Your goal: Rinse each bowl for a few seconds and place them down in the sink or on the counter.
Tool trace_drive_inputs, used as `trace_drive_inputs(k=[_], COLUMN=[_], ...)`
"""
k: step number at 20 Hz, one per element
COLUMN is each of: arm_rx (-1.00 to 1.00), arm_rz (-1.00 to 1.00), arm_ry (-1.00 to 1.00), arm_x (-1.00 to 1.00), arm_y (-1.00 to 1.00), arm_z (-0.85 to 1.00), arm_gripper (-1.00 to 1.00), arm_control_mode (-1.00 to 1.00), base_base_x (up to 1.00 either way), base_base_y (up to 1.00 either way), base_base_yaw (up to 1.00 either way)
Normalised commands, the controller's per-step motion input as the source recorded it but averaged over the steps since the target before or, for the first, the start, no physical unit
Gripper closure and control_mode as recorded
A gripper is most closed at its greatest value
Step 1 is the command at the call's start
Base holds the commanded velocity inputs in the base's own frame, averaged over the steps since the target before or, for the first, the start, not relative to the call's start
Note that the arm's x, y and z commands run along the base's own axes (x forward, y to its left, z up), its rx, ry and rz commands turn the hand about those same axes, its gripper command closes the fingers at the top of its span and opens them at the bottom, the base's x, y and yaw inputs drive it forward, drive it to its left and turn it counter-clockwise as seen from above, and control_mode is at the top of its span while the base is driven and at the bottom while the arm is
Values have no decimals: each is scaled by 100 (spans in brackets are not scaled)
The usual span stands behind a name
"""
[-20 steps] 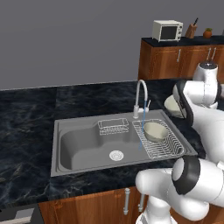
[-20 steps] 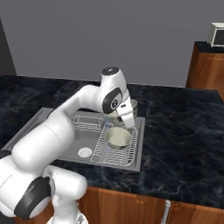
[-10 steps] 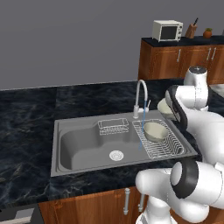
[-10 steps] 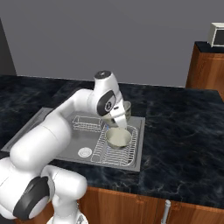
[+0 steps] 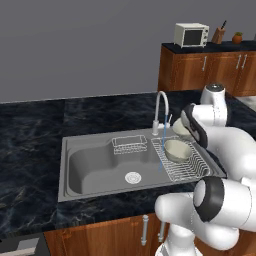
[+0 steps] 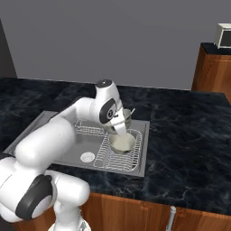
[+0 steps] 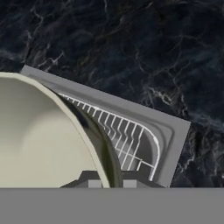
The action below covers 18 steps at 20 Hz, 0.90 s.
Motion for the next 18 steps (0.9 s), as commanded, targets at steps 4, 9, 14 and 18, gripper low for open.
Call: trace_drive_inputs(k=[4, 9, 14, 18], arm_rx=[7, 3, 1, 1], arm_rz=[0, 0, 0, 0], arm_ry=[2, 0, 0, 0], arm_x=[36, 41, 41, 39], arm_y=[0, 3, 13, 9], arm_z=[-29, -15, -7, -9], arm_gripper=[100, 100, 100, 100], arm_control_mode=[-100, -100, -100, -100], base_base_x=[0, 0, 0, 0], base_base_y=[0, 0, 0, 0], base_base_yaw=[0, 0, 0, 0])
